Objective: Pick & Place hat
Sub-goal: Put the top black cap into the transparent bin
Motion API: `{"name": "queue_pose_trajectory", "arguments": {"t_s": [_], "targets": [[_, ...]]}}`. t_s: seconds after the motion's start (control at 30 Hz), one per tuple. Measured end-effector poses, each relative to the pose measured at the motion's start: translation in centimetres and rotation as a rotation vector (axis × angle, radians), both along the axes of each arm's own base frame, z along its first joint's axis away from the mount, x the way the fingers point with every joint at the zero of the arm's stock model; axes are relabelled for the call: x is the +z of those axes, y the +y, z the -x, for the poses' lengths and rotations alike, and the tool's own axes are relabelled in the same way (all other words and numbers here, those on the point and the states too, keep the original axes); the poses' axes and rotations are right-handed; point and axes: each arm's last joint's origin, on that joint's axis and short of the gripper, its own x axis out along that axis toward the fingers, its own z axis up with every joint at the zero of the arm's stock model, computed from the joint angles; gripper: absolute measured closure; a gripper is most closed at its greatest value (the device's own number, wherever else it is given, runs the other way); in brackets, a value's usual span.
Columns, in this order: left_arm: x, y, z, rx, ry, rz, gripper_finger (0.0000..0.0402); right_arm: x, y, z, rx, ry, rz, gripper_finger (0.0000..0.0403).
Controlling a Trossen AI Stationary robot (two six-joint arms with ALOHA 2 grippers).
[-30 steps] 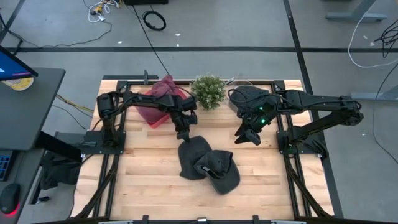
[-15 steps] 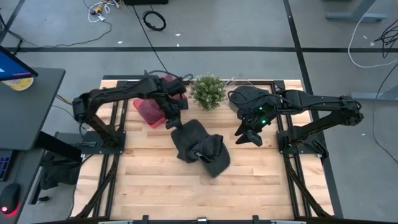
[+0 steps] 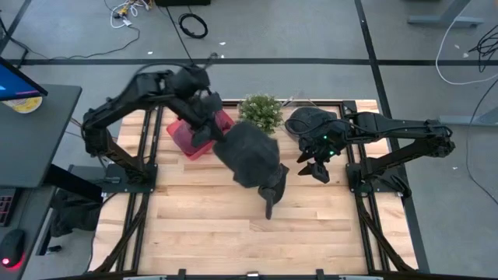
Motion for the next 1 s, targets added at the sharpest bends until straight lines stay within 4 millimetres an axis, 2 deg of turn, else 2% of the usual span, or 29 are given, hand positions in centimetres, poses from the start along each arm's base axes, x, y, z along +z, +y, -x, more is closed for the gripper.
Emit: {"name": "queue_pose_trajectory", "arguments": {"t_s": [0.17,0.33,0.43,0.57,0.7,0.83,1.0], "targets": [[3.6,-0.7,1.4,0.091,-0.11,-0.114,0.039,-0.1,-0.4,0.0,-0.078,0.004,0.109,0.016],[6.2,-1.4,2.7,0.2,-0.194,-0.239,0.039,0.5,-0.8,0.4,-0.164,-0.037,0.223,0.0162],[7.1,-1.8,3.2,0.254,-0.227,-0.295,0.039,1.4,-1.0,0.9,-0.224,-0.117,0.263,0.0169],[7.8,-2.3,3.4,0.305,-0.255,-0.325,0.039,3.6,-1.3,2.0,-0.356,-0.307,0.303,0.0185],[8.1,-2.8,3.1,0.322,-0.294,-0.345,0.039,5.7,-1.3,2.9,-0.427,-0.491,0.248,0.0193],[8.6,-3.2,2.9,0.319,-0.352,-0.343,0.039,6.2,-1.2,3.5,-0.423,-0.524,0.192,0.0164],[8.9,-3.5,2.7,0.325,-0.386,-0.352,0.039,6.9,-1.0,3.9,-0.373,-0.584,0.129,0.0088]]}}
